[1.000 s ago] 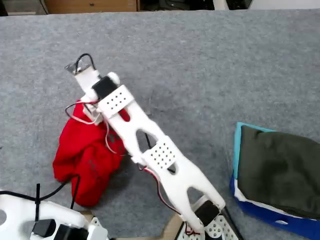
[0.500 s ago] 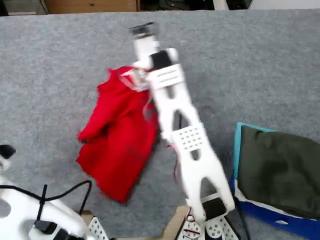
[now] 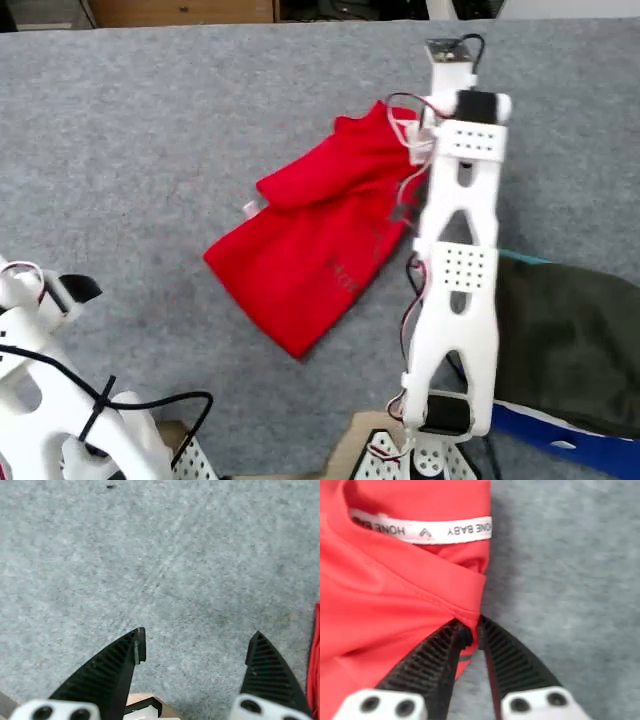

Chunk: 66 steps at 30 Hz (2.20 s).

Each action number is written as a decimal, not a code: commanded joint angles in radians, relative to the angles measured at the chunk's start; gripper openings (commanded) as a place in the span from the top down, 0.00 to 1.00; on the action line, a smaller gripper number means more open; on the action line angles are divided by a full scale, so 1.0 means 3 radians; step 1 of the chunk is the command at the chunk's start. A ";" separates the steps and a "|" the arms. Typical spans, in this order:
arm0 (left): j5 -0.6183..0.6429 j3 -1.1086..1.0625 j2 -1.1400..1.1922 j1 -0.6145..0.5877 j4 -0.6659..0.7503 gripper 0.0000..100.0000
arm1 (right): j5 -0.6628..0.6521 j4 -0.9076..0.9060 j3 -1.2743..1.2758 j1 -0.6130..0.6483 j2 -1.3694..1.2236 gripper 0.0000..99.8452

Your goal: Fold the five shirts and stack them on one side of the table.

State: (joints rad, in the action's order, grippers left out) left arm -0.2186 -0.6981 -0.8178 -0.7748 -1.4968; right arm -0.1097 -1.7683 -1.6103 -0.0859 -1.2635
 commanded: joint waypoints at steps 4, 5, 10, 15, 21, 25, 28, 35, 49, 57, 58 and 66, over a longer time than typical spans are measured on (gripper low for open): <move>0.0026 -0.0026 -0.0028 0.0031 0.0051 0.68 | -0.0189 -0.0066 -0.0084 -0.0161 0.0401 0.79; 0.0026 -0.0031 -0.0028 0.0020 0.0051 0.68 | -0.0189 -0.0066 -0.0043 -0.0130 0.0524 0.80; 0.0026 -0.0031 -0.0038 0.0015 0.0051 0.68 | 0.0041 -0.0061 0.0529 0.0187 0.1281 0.82; 0.0026 -0.0031 -0.0038 0.0015 0.0051 0.68 | 0.0292 -0.0031 0.1363 0.0918 0.1701 0.82; 0.0020 -0.0128 -0.0038 0.0015 0.0056 0.68 | 0.0629 0.0486 0.1731 0.1634 0.1532 0.82; 0.0026 -0.0261 -0.0038 0.0010 0.0056 0.68 | 0.0665 0.0869 0.1721 0.1941 0.1276 0.82; 0.0010 -0.0332 -0.0038 0.0005 0.0051 0.68 | 0.0665 0.1141 0.1721 0.2074 0.1071 0.82; 0.0026 -0.0358 -0.0038 0.0005 0.0051 0.68 | 0.0665 0.1268 0.1716 0.2140 0.0657 0.82; 0.0026 -0.0358 -0.0038 0.0010 0.0051 0.68 | 0.0644 0.1458 0.1624 0.2038 0.0371 0.83; 0.0026 -0.0353 -0.0038 0.0010 0.0051 0.68 | 0.0537 0.1360 0.1624 0.1915 0.0371 0.83; 0.0026 -0.0353 -0.0038 0.0010 0.0051 0.68 | 0.0491 0.1335 0.1624 0.1921 0.0371 0.83; 0.0010 -0.0338 -0.0038 0.0005 0.0036 0.68 | 0.0404 0.1340 0.1624 0.1910 0.0371 0.99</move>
State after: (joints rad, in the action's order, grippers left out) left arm -0.2156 -0.8055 -0.8178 -0.7718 -1.4906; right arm 0.0330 -1.3571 -1.0963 0.4971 -1.1531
